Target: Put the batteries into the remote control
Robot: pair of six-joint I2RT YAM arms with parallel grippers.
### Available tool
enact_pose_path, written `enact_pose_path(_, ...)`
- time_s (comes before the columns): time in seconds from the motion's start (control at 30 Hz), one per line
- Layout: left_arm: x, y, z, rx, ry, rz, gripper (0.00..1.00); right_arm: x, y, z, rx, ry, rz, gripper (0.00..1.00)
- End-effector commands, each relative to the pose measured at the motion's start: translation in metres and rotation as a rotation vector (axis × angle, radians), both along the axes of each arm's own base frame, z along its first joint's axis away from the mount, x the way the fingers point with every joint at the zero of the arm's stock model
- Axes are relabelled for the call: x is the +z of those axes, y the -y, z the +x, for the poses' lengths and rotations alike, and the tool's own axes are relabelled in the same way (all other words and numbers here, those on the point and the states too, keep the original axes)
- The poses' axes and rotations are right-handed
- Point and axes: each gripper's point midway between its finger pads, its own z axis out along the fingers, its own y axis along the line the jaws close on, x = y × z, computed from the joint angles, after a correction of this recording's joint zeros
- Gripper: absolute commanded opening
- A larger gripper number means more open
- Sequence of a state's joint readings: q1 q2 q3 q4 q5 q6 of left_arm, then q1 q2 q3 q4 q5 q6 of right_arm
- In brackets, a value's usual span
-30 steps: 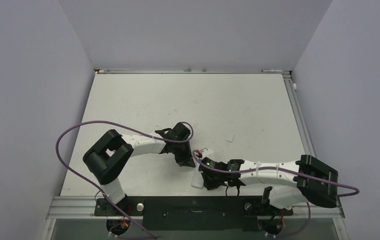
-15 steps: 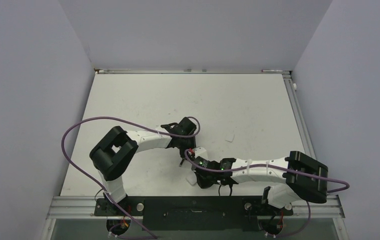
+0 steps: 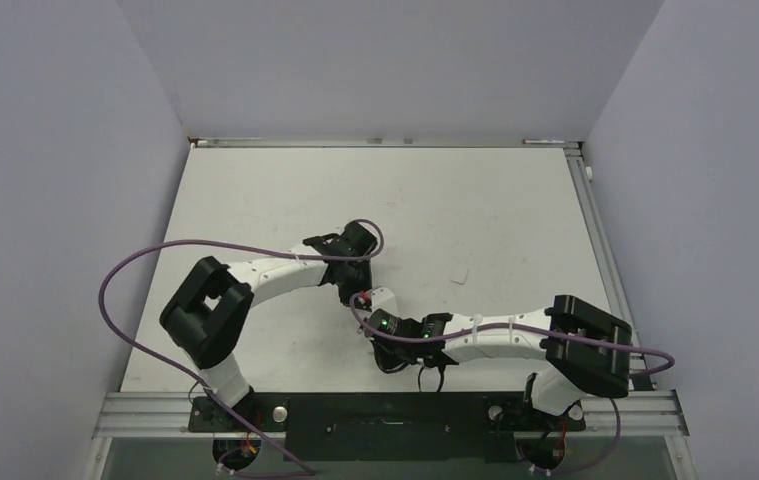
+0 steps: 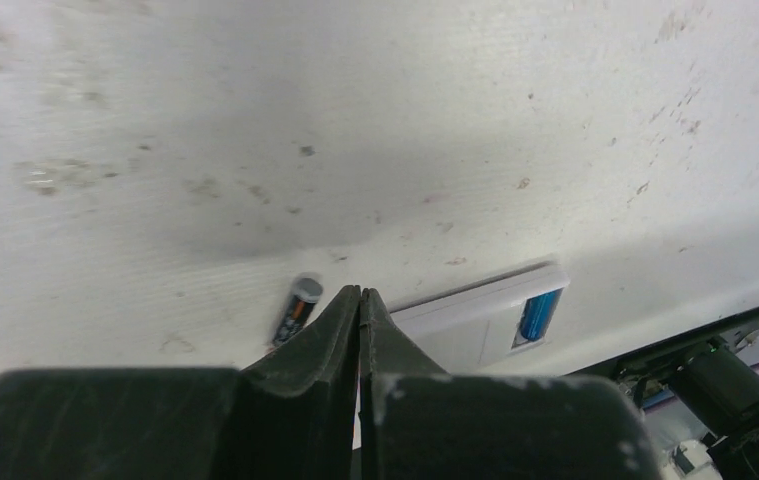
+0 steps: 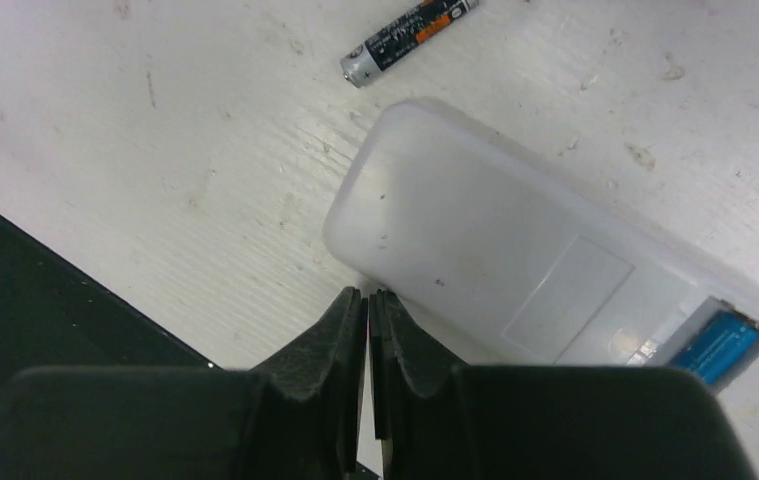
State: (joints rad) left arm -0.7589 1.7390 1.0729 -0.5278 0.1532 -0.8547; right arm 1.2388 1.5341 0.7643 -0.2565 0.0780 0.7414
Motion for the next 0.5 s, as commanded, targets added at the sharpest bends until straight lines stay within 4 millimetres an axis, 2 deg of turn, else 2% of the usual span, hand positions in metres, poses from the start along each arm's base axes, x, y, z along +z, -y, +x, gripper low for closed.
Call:
enact_pose_path(0.0, 0.032, -0.031, 0.018, 0.059, 0.089, 0.007, 0.00, 0.003, -0.013, 0.011, -0.030, 0.043, 0.013, 0.09)
enact_pose_path(0.23, 0.055, -0.066, 0.028, 0.130, 0.143, 0.001, 0.00, 0.002, -0.016, 0.028, -0.086, 0.086, -0.022, 0.09)
enact_pose_path(0.47, 0.067, -0.084, 0.021, 0.150, 0.174, 0.020, 0.01, 0.003, -0.019, 0.049, -0.140, 0.122, -0.051, 0.09)
